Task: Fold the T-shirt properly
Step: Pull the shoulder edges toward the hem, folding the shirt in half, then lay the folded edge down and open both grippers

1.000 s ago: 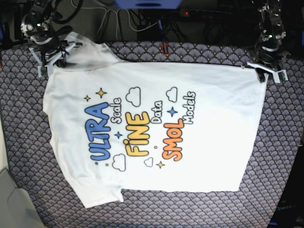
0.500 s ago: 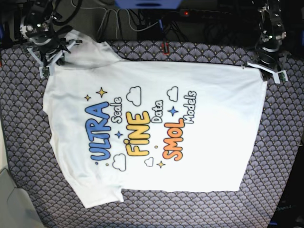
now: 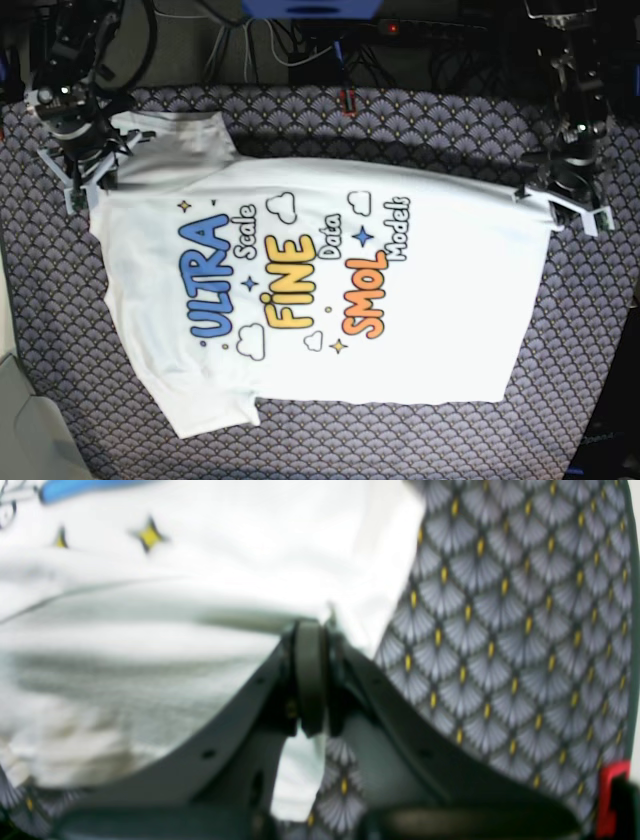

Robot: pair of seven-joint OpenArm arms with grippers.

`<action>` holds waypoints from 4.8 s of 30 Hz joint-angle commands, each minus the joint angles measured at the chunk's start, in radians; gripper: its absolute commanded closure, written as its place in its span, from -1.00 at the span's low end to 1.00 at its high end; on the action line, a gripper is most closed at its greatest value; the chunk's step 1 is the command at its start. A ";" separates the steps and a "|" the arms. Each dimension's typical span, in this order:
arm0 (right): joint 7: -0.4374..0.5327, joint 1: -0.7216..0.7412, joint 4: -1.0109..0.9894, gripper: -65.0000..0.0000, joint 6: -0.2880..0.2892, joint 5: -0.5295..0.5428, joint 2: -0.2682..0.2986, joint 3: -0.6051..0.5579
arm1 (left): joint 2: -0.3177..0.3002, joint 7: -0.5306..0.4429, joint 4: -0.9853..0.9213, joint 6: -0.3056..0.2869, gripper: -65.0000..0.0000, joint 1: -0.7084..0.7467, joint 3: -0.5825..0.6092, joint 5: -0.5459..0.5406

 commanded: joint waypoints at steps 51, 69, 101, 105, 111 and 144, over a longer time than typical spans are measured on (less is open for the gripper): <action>0.053 0.626 -0.603 1.00 -0.008 -0.157 0.214 -0.332 | -0.036 -0.024 -0.382 0.003 0.98 -0.505 0.132 0.202; 0.053 0.669 -0.605 1.00 -0.008 -0.232 0.197 -0.331 | -0.029 -0.024 -0.410 0.003 0.98 -0.553 0.132 0.202; 0.010 0.387 -0.252 -0.01 -0.005 -0.232 0.196 -0.325 | -0.026 -0.024 -0.290 0.005 -0.52 -0.356 0.124 0.190; 0.010 0.369 -0.235 -0.01 -0.005 -0.232 0.196 -0.323 | -0.015 -0.024 -0.293 0.008 -0.52 -0.356 0.124 0.190; 0.009 0.352 -0.227 -0.01 -0.005 -0.232 0.196 -0.323 | -0.013 -0.060 -0.374 0.011 -0.52 -0.365 0.124 0.190; 0.010 0.321 -0.214 -0.02 -0.002 -0.225 0.220 -0.211 | -0.013 -0.098 -0.467 0.011 0.98 -0.365 0.124 0.188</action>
